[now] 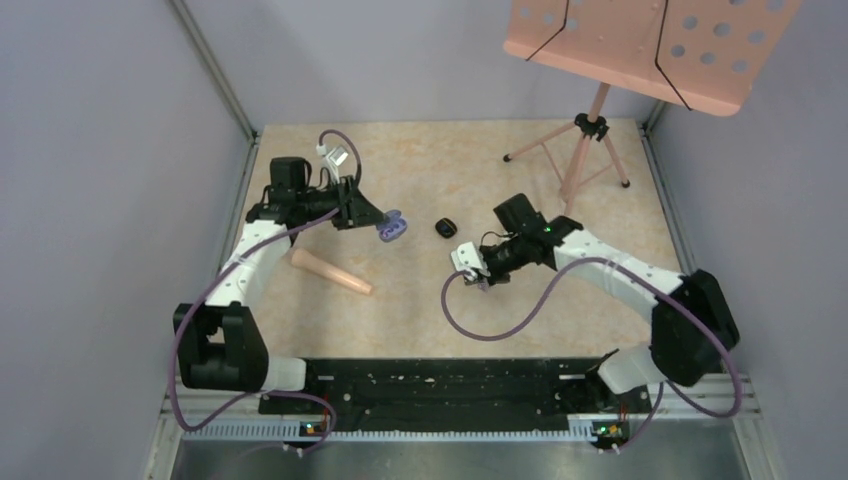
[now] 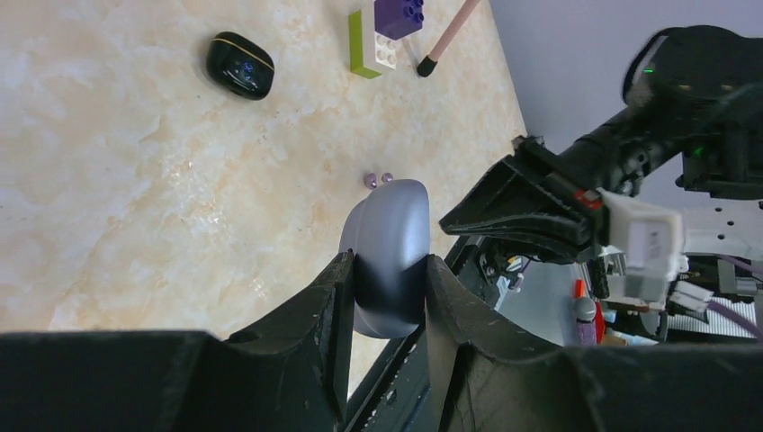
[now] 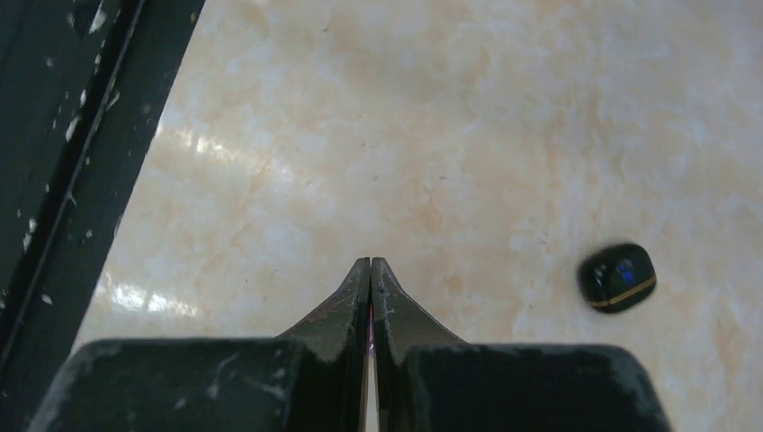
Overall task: Insert the wireless bluetooth earbuds into the charging case
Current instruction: Place the earbud at the center of the board.
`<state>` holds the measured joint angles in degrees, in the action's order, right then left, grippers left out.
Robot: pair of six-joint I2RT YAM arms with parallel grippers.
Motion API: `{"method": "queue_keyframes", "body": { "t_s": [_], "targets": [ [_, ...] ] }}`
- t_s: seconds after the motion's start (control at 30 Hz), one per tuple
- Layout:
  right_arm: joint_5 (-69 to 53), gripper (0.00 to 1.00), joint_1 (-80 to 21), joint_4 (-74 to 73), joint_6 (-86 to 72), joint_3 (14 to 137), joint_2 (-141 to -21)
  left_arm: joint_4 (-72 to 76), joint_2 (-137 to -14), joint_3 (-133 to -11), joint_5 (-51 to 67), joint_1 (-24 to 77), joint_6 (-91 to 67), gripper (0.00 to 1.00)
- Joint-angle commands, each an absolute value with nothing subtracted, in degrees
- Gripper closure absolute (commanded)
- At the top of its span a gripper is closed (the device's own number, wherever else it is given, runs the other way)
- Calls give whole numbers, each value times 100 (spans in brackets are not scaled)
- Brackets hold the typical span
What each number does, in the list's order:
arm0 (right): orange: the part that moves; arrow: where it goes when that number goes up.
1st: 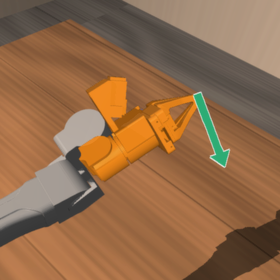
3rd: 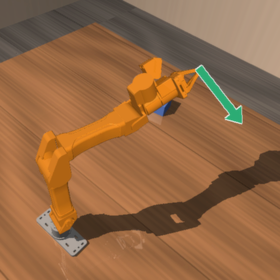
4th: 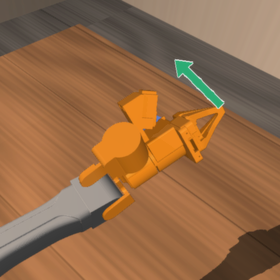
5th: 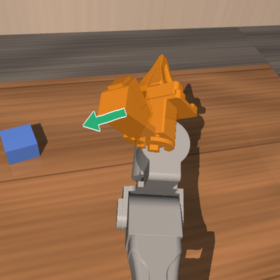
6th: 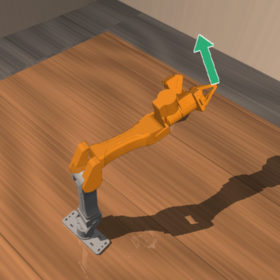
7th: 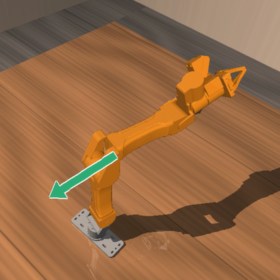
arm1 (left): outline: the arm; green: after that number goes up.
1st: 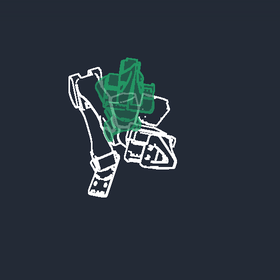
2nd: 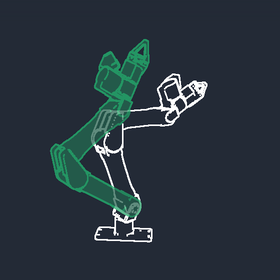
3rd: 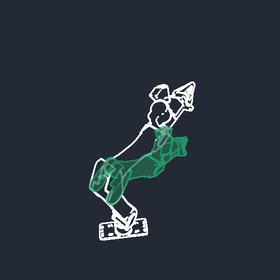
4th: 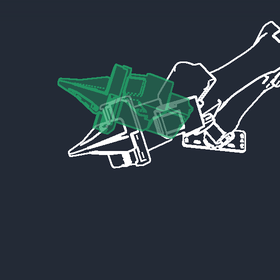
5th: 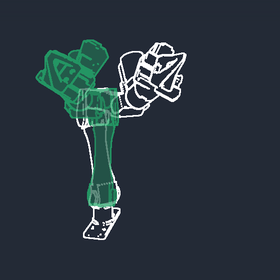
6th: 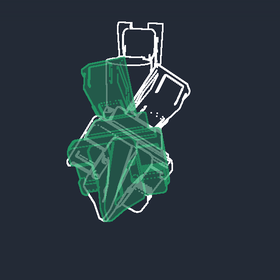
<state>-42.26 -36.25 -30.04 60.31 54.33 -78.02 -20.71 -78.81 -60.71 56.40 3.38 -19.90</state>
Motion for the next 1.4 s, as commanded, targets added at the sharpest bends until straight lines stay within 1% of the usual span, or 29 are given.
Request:
{"method": "queue_keyframes", "body": {
  "t_s": [0.0,0.07,0.13,0.27,0.37,0.4,0.43,0.53,0.7,0.73,0.8,0.93,1.03,1.37],
  "targets": [
    [-4594,100,-3716,-5468,9413,6173,-8803,-2016,-7663,-6003,5639,271,-1824,100],
    [-4442,100,-3718,-5525,9562,6306,-9083,-2046,-7599,-5990,5617,207,-1817,100],
    [-4454,100,-3725,-5236,8899,6513,-9214,-2082,-7519,-5970,5605,152,-1811,100],
    [-4443,100,-3729,-4388,6990,6642,-9090,-2074,-7424,-5880,5575,106,-1829,100],
    [-3838,100,-3744,-3363,4647,6357,-8780,-1936,-7407,-5813,5534,93,-1956,100],
    [-3569,100,-3744,-3253,4180,6293,-8678,-1892,-7409,-5803,5529,88,-1986,100],
    [-3396,97,-3732,-3264,3930,6242,-8606,-1864,-7417,-5808,5526,91,-2006,100],
    [-3126,93,-3726,-3421,4305,5905,-8269,-1812,-7479,-5827,5537,82,-2028,100],
    [-2849,81,-3641,-3194,6408,4976,-7525,-1716,-7562,-5827,5520,86,-2065,100],
    [-2795,78,-3606,-3149,6742,4851,-7491,-1715,-7568,-5827,5526,80,-2065,100],
    [-2652,74,-3546,-3168,7143,4774,-7644,-1714,-7582,-5827,5528,83,-2065,100],
    [-2661,70,-3390,-3470,7305,5190,-8420,-1726,-7522,-5802,5559,71,-2050,100],
    [-2736,68,-3275,-3483,7405,5412,-8773,-1779,-7450,-5763,5586,73,-2030,100],
    [-2585,68,-3163,-3444,7692,5738,-9229,-1759,-7352,-5669,5616,64,-2047,100]
  ]
}}
